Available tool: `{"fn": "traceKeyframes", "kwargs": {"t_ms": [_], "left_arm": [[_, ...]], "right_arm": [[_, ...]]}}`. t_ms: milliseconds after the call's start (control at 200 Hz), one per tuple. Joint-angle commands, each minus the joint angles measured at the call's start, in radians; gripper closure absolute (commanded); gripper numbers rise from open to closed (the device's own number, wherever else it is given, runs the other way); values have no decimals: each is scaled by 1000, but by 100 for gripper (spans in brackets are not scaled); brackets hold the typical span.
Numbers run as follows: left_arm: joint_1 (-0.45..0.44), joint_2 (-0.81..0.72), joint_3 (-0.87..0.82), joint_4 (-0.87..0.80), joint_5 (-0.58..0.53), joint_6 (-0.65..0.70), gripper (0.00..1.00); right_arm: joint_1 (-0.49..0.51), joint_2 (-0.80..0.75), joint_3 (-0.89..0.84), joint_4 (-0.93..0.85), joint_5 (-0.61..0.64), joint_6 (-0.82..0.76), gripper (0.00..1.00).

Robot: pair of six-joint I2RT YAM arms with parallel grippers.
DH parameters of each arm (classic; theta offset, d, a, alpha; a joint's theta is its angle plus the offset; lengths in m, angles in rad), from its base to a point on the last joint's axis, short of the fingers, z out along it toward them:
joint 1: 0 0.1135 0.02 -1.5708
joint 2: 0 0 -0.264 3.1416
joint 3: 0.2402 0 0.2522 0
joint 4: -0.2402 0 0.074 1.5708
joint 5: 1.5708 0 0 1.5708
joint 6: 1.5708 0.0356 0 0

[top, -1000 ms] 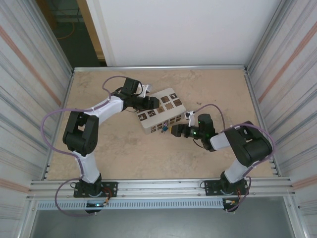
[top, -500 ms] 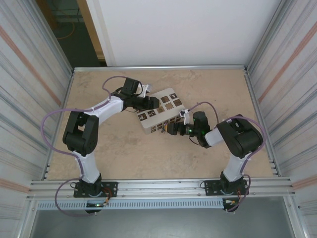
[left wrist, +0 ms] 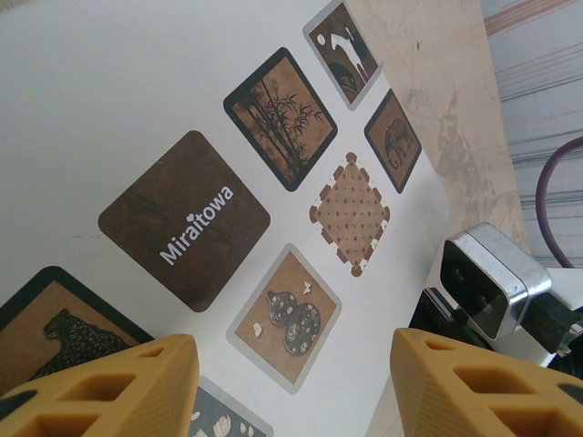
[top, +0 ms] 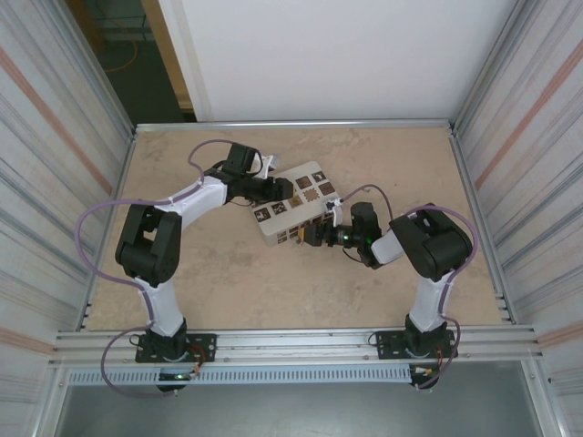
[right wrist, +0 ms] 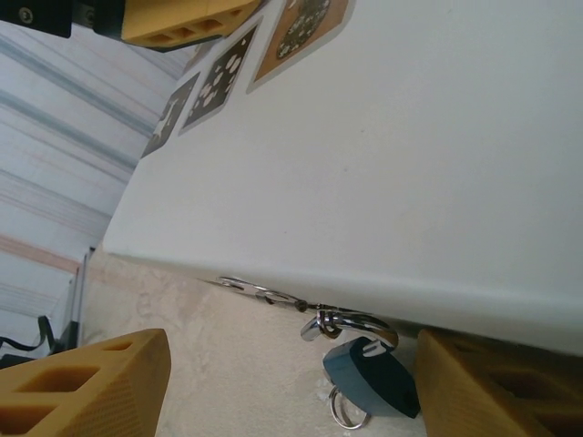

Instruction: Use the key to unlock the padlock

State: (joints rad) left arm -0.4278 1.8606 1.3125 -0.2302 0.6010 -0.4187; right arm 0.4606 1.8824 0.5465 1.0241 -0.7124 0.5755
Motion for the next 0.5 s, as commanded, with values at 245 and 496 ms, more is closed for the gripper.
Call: {"fn": "traceKeyframes", "kwargs": {"t_ms": [245, 496], "left_arm": [[-28, 15, -43, -47, 0, -13, 42], [-32, 5, -51, -49, -1, -18, 43]], "right_arm": [[13, 24, 33, 59, -41, 4, 31], [13, 22, 46, 74, -50, 0, 31]]}}
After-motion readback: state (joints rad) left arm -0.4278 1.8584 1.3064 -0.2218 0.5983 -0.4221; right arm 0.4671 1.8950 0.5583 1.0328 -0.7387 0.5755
